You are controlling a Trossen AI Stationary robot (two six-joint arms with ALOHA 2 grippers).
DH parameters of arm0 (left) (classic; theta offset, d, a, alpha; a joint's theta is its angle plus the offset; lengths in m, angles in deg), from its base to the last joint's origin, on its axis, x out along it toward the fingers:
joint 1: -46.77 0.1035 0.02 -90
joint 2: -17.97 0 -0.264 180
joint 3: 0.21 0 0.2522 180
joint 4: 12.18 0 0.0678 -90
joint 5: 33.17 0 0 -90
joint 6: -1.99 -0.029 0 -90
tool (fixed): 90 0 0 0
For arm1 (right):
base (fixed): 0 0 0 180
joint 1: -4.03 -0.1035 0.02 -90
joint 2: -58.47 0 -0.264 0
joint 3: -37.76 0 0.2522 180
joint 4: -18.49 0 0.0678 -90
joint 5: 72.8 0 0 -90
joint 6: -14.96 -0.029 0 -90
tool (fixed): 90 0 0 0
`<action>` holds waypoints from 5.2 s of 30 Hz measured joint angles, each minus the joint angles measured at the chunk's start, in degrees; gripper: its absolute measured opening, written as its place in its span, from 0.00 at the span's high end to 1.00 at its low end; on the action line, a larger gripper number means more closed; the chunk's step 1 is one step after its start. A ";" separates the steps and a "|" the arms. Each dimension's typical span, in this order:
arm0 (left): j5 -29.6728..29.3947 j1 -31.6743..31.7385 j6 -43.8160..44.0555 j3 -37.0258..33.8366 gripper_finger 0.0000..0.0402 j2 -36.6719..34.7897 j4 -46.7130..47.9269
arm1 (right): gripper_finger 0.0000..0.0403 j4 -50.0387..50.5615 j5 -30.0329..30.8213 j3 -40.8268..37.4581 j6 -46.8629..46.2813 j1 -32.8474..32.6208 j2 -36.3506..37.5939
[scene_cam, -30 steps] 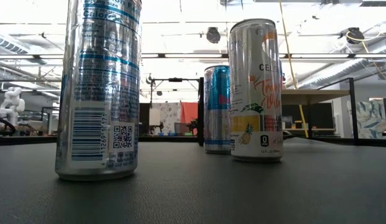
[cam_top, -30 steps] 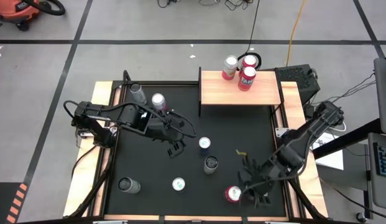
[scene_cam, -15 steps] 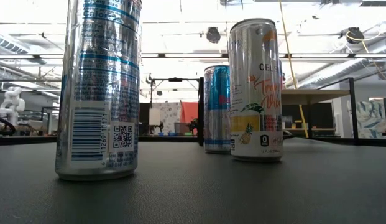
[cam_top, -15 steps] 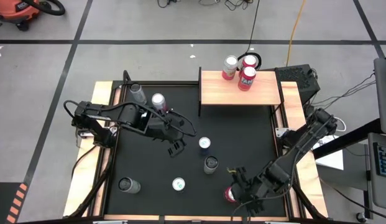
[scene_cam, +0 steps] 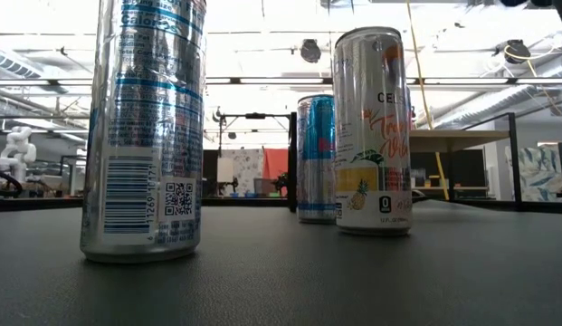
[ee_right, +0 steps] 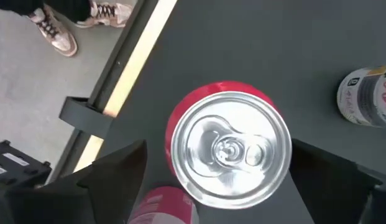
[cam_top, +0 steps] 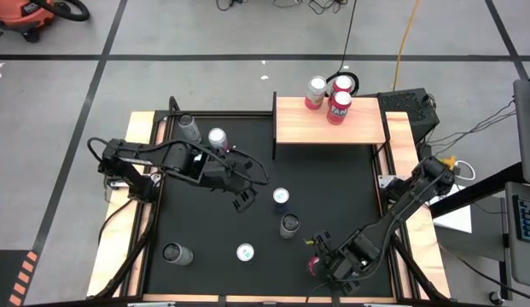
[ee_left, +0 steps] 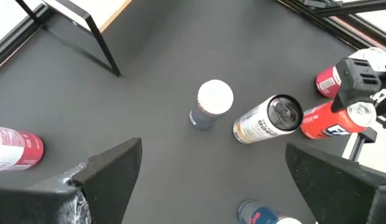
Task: Place canned beverage on shelf
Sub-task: Put the red soda can on the shelf aligned with the other red soda cans
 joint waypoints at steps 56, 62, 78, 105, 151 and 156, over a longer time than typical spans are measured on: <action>-0.71 -1.25 -18.66 0.09 0.01 1.01 -41.17 | 0.32 1.78 15.04 0.00 -2.55 4.55 34.29; 6.23 -0.97 -18.25 -0.02 0.00 2.13 -41.93 | 0.32 1.28 21.59 0.00 -0.04 6.86 36.83; 6.37 0.99 -23.80 0.11 0.00 4.86 -37.70 | 0.32 -3.49 22.68 0.00 1.31 13.06 39.89; -1.08 1.42 -35.48 0.00 0.00 12.00 -43.52 | 0.32 -7.36 20.96 0.00 6.10 14.75 39.87; -7.91 1.36 -39.59 0.66 0.24 11.71 -49.92 | 0.16 -15.16 25.62 0.13 -12.21 16.17 39.31; -10.01 1.38 -41.25 0.78 0.24 11.66 -52.43 | 0.15 -19.88 29.04 0.11 -13.04 16.12 40.27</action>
